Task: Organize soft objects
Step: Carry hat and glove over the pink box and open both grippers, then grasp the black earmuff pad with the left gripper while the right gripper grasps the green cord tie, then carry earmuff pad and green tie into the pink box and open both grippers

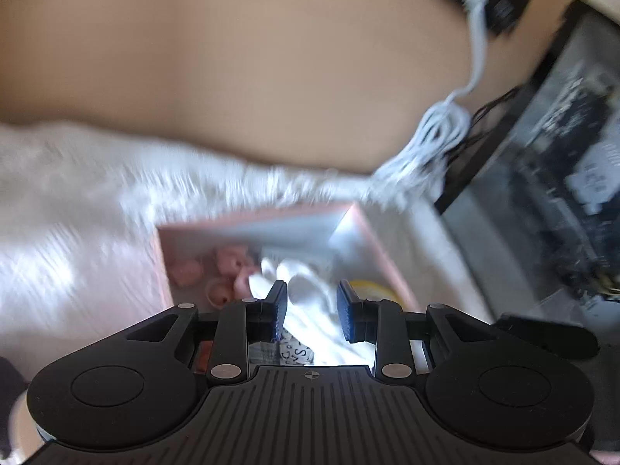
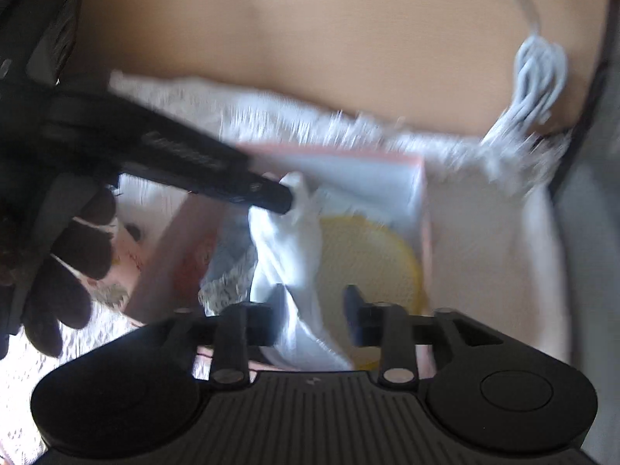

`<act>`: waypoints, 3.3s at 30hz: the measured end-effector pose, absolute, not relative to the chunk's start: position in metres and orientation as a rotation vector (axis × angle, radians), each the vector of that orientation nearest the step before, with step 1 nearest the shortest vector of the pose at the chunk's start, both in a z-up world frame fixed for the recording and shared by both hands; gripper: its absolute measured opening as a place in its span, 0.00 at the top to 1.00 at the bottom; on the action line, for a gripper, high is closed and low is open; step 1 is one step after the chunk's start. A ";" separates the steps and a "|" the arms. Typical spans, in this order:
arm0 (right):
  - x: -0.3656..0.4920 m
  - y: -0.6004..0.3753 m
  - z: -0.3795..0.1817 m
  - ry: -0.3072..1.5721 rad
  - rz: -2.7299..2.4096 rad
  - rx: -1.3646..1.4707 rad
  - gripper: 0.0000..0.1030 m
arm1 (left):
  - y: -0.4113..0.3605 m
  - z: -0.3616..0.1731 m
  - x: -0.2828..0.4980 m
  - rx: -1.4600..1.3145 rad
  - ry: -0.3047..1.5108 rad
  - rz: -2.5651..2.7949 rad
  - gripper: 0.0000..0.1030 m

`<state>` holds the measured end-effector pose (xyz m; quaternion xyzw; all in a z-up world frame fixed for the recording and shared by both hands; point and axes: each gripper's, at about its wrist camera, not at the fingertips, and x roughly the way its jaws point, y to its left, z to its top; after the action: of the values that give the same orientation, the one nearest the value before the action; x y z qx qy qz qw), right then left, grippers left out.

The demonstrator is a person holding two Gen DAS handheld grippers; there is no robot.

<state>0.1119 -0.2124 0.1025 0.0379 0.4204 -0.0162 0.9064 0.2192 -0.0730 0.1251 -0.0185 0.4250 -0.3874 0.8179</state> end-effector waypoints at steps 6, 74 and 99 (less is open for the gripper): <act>0.084 -0.194 0.149 0.667 -0.114 0.089 0.38 | -0.005 0.152 0.179 -0.066 0.746 -0.749 0.70; 0.121 0.171 0.043 0.907 0.643 -0.297 0.81 | 0.356 0.075 0.178 -0.359 0.770 -0.172 0.75; 0.130 0.022 0.215 0.610 0.364 -0.108 0.81 | 0.275 0.174 0.222 -0.272 0.656 -0.271 0.75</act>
<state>0.1302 0.0222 0.2154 -0.0526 0.2987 0.1781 0.9361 0.2219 0.2746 0.1741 -0.1330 0.3202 -0.1322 0.9286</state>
